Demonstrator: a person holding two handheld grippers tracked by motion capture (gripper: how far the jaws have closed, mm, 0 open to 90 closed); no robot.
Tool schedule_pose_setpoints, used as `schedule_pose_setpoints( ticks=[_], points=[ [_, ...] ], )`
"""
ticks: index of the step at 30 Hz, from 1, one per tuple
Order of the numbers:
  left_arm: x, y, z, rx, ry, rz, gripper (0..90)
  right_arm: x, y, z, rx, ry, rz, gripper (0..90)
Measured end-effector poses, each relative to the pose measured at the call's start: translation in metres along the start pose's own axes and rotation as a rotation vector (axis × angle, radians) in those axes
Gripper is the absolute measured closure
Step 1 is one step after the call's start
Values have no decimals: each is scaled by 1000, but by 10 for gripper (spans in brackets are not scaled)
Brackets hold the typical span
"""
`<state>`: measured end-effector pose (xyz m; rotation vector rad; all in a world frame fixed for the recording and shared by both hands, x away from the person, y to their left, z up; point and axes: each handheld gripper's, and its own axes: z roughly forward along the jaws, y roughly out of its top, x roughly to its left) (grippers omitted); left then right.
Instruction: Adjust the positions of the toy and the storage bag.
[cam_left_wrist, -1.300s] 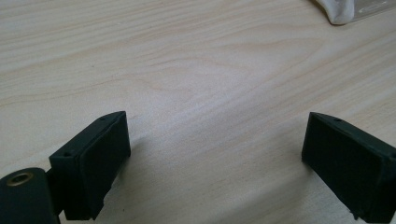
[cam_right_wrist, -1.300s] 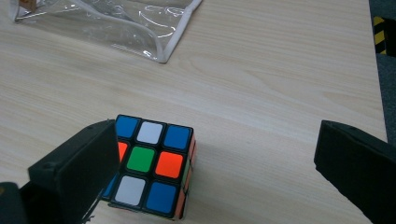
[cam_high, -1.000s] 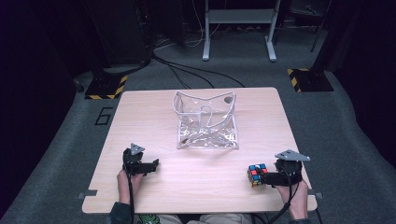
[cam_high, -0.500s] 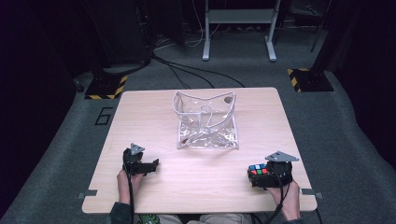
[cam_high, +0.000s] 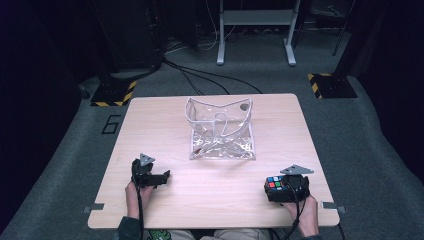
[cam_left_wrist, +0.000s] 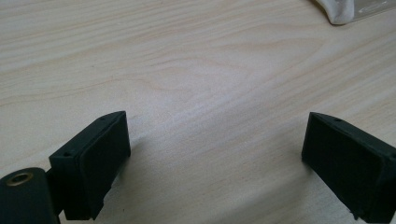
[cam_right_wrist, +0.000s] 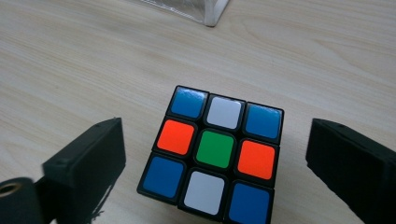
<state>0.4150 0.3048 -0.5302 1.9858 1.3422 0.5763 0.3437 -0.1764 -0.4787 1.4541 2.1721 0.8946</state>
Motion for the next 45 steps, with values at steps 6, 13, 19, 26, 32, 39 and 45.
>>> schedule_pose_setpoints(
  ticks=[6,13,19,26,32,39,45],
  points=[
    [0,0,0,0,0,0,76,2,-4,6,31,-11,-3,184],
    [0,0,0,0,0,0,76,1,-5,9,54,-28,7,321],
    [0,0,0,0,0,0,75,-1,-7,10,50,-19,-12,331],
    [0,0,0,0,0,0,75,-3,-8,10,42,-14,-18,334],
    [0,0,0,0,0,0,75,-3,-8,10,41,-13,-22,335],
    [0,0,0,0,0,0,76,-4,-8,10,38,-8,-25,335],
    [0,0,0,0,0,0,75,-3,-6,8,32,-7,-25,335]
  ],
)
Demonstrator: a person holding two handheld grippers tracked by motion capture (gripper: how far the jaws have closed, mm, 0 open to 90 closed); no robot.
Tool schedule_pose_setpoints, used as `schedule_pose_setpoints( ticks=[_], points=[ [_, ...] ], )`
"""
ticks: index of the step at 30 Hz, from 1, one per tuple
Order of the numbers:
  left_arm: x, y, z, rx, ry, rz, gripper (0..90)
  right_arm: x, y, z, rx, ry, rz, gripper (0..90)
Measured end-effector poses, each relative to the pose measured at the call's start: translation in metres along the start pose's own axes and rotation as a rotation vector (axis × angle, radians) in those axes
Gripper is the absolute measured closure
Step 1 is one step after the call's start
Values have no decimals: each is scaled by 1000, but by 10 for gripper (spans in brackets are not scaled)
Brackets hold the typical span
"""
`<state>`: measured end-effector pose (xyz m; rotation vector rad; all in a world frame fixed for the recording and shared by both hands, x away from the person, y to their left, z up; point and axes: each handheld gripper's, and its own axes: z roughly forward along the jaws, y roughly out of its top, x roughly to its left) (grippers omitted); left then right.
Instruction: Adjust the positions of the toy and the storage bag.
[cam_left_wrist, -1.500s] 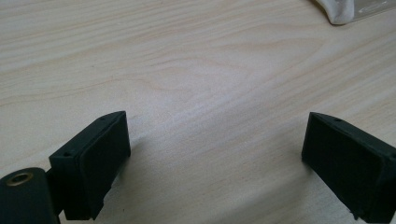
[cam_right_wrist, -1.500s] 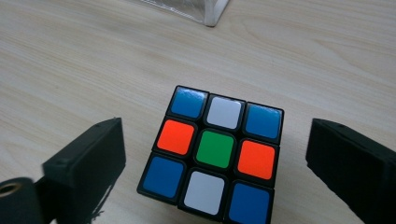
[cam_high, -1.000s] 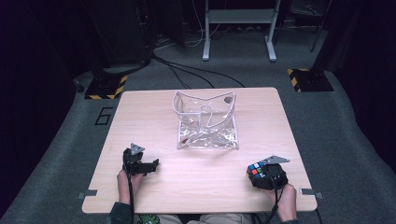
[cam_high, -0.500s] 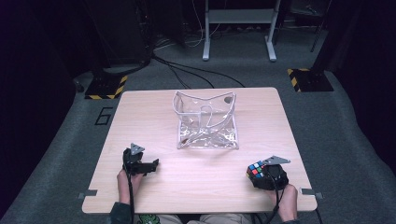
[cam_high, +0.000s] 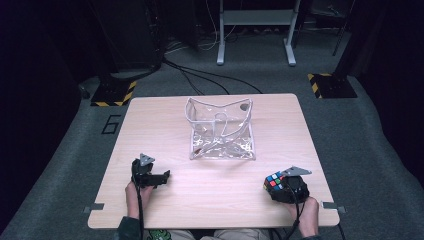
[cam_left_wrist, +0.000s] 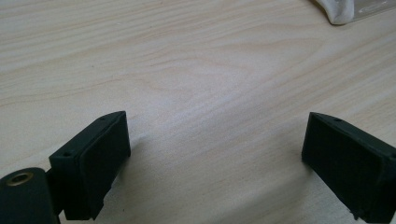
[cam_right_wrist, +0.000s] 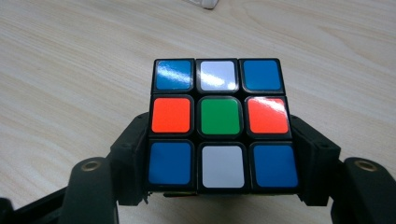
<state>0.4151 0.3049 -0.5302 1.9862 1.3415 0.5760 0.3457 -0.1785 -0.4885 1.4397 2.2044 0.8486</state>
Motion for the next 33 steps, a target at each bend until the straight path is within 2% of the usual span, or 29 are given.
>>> schedule_pose_setpoints(
  ticks=[17,33],
  points=[
    [0,0,0,0,0,0,76,2,11,-8,-24,-1,-20,335],
    [0,0,0,0,0,1,76,8,31,-13,-28,7,-63,335]
  ],
)
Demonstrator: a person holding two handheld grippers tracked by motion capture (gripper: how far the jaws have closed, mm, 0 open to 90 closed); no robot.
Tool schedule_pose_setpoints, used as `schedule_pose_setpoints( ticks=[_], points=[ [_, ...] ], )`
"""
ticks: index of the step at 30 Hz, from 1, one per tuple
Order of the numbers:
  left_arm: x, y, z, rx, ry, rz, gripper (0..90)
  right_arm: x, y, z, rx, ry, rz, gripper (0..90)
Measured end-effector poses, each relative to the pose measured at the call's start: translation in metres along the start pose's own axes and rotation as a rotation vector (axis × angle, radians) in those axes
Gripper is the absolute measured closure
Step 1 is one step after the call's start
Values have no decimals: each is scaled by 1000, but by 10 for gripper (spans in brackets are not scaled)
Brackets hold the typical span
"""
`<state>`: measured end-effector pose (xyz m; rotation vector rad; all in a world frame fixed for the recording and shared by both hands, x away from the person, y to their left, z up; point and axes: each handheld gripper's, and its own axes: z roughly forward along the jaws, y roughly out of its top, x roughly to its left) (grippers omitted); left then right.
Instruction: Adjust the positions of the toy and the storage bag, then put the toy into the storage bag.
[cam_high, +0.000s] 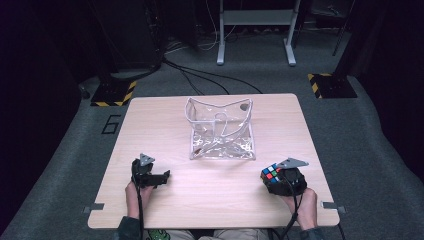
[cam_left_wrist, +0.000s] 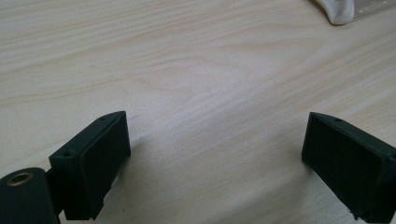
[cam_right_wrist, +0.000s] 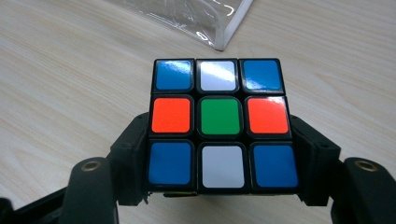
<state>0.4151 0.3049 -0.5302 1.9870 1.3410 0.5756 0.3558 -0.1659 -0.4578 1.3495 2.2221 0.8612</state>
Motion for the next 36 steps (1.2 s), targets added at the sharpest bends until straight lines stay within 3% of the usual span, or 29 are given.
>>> schedule_pose_setpoints(
  ticks=[14,36],
  points=[
    [0,0,0,-1,-1,0,76,1,24,-5,-6,4,-31,335],
    [0,0,0,-1,-6,3,76,5,66,-9,-25,22,-120,335]
  ],
)
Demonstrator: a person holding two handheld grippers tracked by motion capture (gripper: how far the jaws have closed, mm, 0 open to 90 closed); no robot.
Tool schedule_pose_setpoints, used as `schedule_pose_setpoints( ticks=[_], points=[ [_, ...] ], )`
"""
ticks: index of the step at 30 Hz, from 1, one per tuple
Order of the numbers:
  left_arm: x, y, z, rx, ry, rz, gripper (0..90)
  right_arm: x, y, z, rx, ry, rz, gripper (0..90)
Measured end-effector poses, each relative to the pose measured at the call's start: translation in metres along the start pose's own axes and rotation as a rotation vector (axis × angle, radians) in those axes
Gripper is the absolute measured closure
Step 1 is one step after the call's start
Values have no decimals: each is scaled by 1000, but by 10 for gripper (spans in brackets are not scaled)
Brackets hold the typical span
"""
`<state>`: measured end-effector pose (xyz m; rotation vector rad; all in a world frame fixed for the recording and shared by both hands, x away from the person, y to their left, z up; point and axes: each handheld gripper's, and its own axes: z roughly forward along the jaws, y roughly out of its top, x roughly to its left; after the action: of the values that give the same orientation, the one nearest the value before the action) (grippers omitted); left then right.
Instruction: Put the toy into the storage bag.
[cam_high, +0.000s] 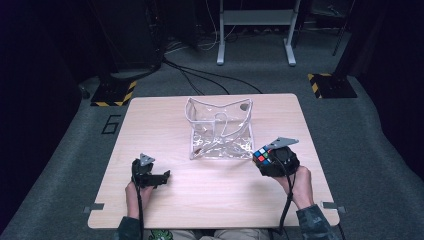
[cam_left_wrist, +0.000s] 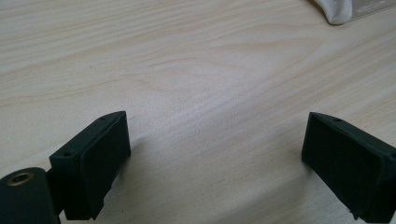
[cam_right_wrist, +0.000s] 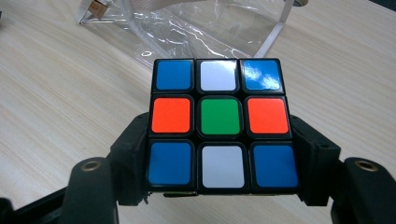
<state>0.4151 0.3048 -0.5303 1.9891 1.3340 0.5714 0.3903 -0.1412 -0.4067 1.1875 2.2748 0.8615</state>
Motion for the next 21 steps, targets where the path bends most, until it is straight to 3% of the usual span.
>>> schedule_pose_setpoints(
  ticks=[21],
  points=[
    [0,0,0,3,1,1,76,-3,24,-5,-16,16,-30,335]
  ],
)
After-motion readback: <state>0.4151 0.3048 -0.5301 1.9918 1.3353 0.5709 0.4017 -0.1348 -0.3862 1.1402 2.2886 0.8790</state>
